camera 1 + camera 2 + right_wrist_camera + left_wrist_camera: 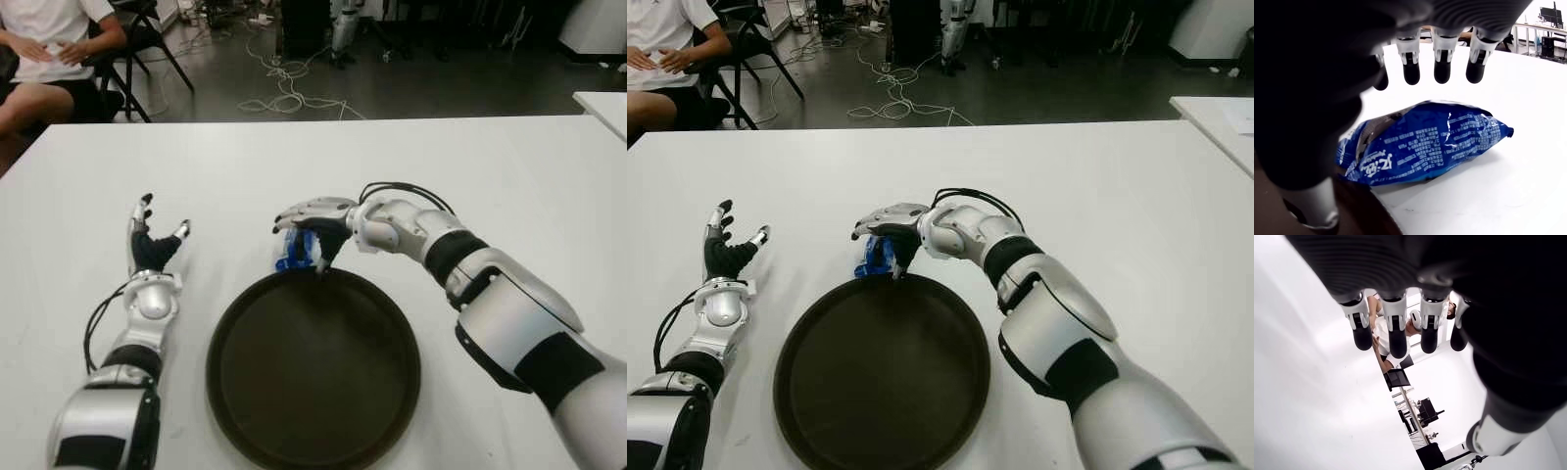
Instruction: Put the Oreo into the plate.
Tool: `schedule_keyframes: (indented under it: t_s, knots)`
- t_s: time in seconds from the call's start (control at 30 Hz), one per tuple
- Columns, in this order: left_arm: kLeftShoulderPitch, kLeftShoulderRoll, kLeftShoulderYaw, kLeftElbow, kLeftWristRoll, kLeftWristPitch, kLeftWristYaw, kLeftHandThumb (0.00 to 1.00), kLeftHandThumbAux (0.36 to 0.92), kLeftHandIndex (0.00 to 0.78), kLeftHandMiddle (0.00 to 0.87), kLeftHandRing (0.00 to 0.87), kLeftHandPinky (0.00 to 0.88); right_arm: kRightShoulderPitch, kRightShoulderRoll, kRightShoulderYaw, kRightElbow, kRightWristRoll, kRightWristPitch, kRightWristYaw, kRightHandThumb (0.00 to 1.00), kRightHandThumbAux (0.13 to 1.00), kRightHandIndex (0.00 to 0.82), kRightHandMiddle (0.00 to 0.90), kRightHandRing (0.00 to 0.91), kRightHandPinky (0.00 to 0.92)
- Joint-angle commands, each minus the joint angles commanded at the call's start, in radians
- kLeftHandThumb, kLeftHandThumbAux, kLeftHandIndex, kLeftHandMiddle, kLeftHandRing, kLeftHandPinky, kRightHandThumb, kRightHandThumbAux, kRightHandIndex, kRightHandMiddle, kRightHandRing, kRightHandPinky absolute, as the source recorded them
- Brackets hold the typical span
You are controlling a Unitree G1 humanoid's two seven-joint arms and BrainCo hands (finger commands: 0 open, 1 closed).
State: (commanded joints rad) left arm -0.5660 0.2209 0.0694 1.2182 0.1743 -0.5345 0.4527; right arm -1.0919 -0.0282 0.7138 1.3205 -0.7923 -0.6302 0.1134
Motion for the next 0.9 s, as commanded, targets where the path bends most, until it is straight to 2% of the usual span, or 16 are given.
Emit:
schedule_keyframes:
  t_s: [0.3, 0.67, 0.9]
  knots:
    - [0.002, 0.002, -0.004, -0.001, 0.006, 0.006, 0.009, 0.000, 0.749, 0.061, 0.092, 0.074, 0.047, 0.012, 0.002, -0.014, 0.000, 0.006, 0.010, 0.004, 0.000, 0.782, 0.000, 0.000, 0.000, 0.000]
    - [-0.001, 0.001, 0.000, 0.002, -0.001, 0.013, 0.003, 0.000, 0.740, 0.063, 0.099, 0.074, 0.053, 0.031, 0.003, -0.027, 0.003, 0.010, 0.011, 0.005, 0.000, 0.731, 0.000, 0.000, 0.000, 0.000]
    - [-0.002, 0.000, 0.003, 0.005, -0.006, 0.020, -0.004, 0.000, 0.740, 0.061, 0.094, 0.070, 0.053, 0.036, 0.001, -0.029, 0.006, 0.011, 0.017, 0.027, 0.000, 0.732, 0.000, 0.000, 0.000, 0.000]
